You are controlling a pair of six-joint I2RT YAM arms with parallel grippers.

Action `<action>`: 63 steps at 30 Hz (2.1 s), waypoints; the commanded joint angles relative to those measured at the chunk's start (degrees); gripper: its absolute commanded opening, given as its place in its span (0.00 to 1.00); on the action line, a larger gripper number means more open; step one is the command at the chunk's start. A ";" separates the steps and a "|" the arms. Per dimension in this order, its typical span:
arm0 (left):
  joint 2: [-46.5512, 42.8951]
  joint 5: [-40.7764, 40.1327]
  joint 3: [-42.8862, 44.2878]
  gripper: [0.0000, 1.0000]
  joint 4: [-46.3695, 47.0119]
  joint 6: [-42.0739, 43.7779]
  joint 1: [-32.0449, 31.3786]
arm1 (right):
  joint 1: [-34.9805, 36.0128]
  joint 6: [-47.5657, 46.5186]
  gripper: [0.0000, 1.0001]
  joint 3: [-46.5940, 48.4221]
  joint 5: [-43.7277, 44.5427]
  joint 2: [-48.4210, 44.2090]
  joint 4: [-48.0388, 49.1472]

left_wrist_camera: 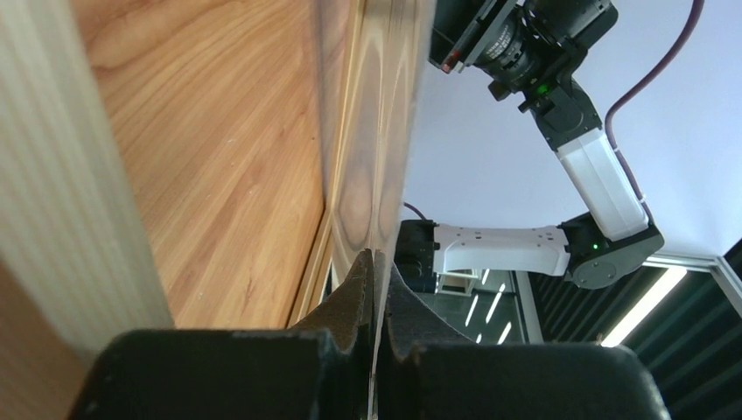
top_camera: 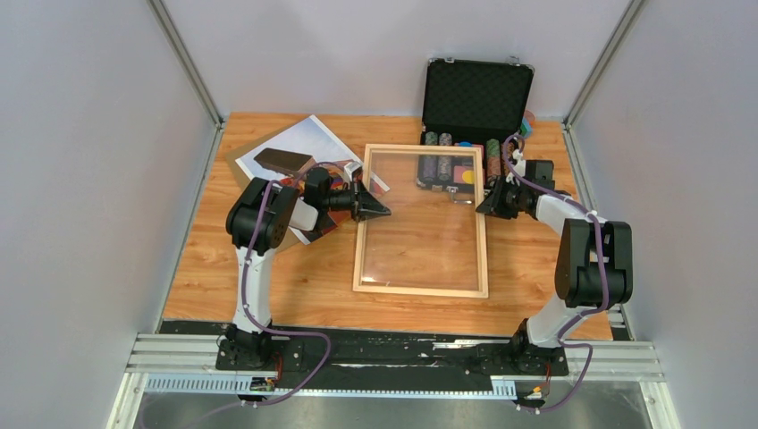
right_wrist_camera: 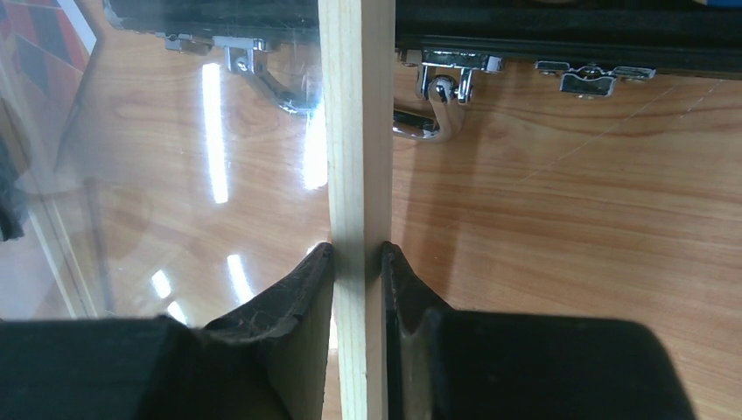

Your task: Put the photo into the frame

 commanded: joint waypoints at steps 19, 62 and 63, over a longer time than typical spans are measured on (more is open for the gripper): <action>-0.53 -1.27 1.93 0.00 -8.31 8.55 -1.55 | 0.63 0.24 0.11 1.41 -1.63 1.29 1.49; -2.29 -7.49 5.95 0.00 -29.37 24.30 -1.93 | 0.62 0.02 0.22 2.06 -1.20 1.48 0.69; -2.18 -7.63 5.95 0.00 -29.51 24.59 -1.93 | 0.63 0.15 0.23 2.11 -1.13 1.51 0.64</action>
